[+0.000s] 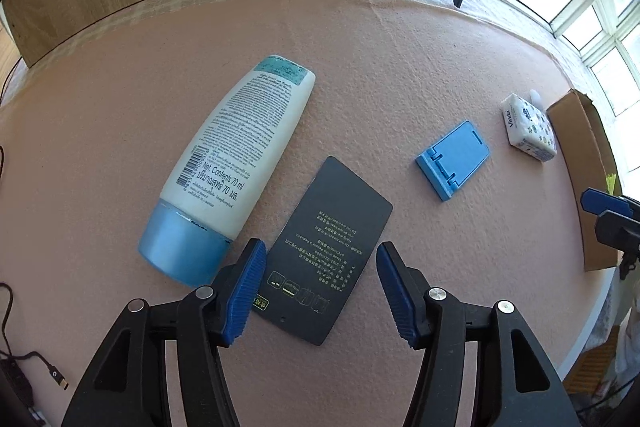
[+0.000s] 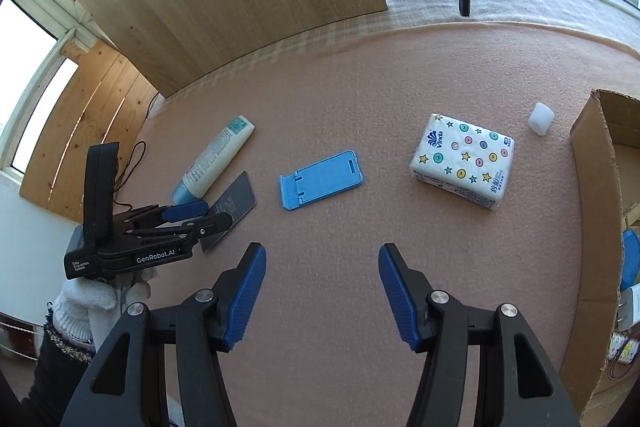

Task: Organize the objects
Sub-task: 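Close the left gripper on the black card and lift it, then carry the black card with the left gripper over the box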

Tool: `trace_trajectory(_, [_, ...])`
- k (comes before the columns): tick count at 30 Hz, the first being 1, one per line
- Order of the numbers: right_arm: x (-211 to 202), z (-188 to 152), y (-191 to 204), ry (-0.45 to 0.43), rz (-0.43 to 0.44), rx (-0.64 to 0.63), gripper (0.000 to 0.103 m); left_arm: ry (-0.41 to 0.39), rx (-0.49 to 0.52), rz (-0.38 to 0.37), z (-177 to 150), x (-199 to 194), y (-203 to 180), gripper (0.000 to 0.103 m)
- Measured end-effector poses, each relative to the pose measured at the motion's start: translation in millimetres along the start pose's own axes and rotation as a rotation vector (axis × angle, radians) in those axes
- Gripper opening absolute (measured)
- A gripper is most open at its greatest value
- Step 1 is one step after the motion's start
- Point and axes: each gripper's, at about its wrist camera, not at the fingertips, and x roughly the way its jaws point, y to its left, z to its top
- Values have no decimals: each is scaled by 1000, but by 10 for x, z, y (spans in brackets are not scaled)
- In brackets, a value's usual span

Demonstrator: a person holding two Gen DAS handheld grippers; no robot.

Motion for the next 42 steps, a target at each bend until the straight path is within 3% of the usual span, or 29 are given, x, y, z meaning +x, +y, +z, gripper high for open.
trace_trajectory(4, [-2,-38,-3,6,-5,-1,55,24,71,23,32,51,-83,66])
trace_trajectory(10, [-55,-88,-87,2,-12,20,55,53,182,77,30,89,-189,66])
trace_trajectory(13, [-92,-112,-145,-3,-14,35,55,57,187,84,13,81,-190,65])
trace_trajectory(16, [-133,-136,-216,-7,-14,55,55,58,203,87,-34,54,-224,56])
trace_trajectory(22, [-231,-161,-342,-24,-23,81,55,45,182,95,-147,10,-288,55])
trace_trajectory(30, [-398,-219,-509,-54,-40,108,55,20,119,52,-300,-118,-433,55])
trace_trajectory(35, [-538,-279,-636,-75,-54,120,55,-27,124,23,-325,-305,-660,55])
trace_trajectory(42, [-789,-406,-826,-117,-86,137,55,-100,192,-34,-100,-500,-1411,55])
